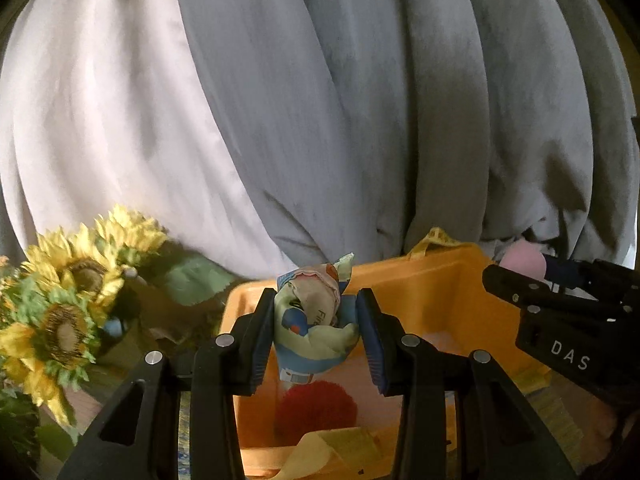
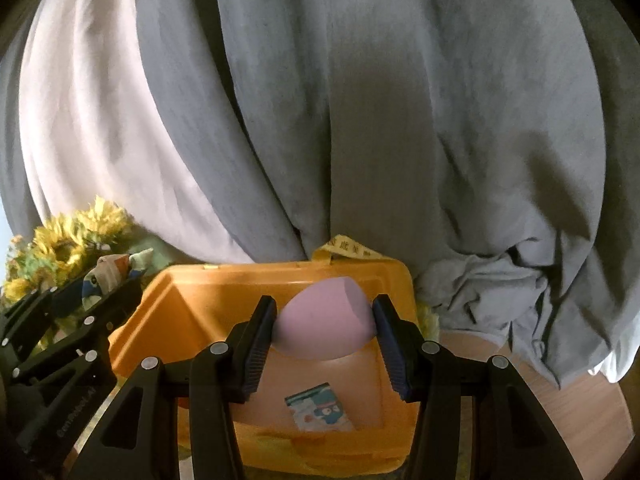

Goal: Organize soft objects
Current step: 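Open both grippers to drop the doll and pink sponge into the crate, then withdraw both grippers from the crate toward the Mickey plush and lavender sock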

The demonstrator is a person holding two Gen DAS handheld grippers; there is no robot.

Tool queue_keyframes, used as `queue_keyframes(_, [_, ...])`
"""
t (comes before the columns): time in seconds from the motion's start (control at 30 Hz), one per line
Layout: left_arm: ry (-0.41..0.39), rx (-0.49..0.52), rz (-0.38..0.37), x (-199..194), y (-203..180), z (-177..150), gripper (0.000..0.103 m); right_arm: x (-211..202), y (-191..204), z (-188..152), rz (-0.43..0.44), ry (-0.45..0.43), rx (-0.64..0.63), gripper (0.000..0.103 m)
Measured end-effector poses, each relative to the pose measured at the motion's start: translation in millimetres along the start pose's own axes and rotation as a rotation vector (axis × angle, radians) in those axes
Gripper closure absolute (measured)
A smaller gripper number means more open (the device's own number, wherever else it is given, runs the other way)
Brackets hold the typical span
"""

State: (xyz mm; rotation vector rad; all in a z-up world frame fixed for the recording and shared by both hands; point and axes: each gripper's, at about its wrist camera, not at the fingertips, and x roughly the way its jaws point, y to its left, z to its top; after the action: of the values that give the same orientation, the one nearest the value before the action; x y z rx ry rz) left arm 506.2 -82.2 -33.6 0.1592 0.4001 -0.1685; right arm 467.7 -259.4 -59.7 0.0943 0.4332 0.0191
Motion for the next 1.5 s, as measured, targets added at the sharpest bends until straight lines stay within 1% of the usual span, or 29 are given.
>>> queue_keyframes(0.13, [0.034,-0.003,-0.019,15,-1,-5,0.061,12,-1,-3,-0.003,0.026,-0.006,0.052])
queue_keyframes(0.2, [0.045,-0.007,-0.027,20,0,-5,0.055,16,-2,-4,-0.011,0.032,0.003,0.051])
queue_keyframes(0.27, [0.044,-0.01,-0.026,21,0,-6,0.047,20,-3,-4,-0.013,0.036,0.01,0.049])
queue_keyframes(0.3, [0.042,-0.009,-0.026,21,0,-6,0.045,22,-3,-4,-0.014,0.04,0.012,0.047])
queue_keyframes(0.33, [0.041,-0.009,-0.025,22,1,-6,0.045,24,-4,-5,-0.015,0.043,0.014,0.043])
queue_keyframes(0.4, [0.04,-0.007,-0.019,21,0,-6,0.044,24,-4,-5,-0.021,0.045,0.016,0.042])
queue_keyframes(0.47, [0.039,-0.01,-0.015,19,1,-5,0.041,24,-6,-4,-0.023,0.044,0.018,0.041])
queue_keyframes(0.67, [0.009,-0.022,0.003,-2,4,-3,0.041,12,-7,-4,-0.029,0.027,0.023,0.04])
queue_keyframes(0.83, [-0.023,-0.033,0.01,-27,7,1,0.04,-9,-5,-2,-0.026,0.0,0.026,0.039])
queue_keyframes(0.93, [-0.045,-0.036,0.009,-44,7,4,0.04,-23,-3,0,-0.028,-0.019,0.029,0.037])
queue_keyframes(1.07, [-0.072,-0.042,0.005,-66,6,6,0.039,-44,-1,1,-0.031,-0.047,0.031,0.036])
queue_keyframes(1.3, [-0.099,-0.035,0.007,-98,1,2,0.038,-79,4,-3,-0.042,-0.085,0.021,0.034])
queue_keyframes(1.5, [-0.11,-0.021,0.017,-123,-7,-5,0.036,-101,3,-12,-0.047,-0.088,0.018,0.034])
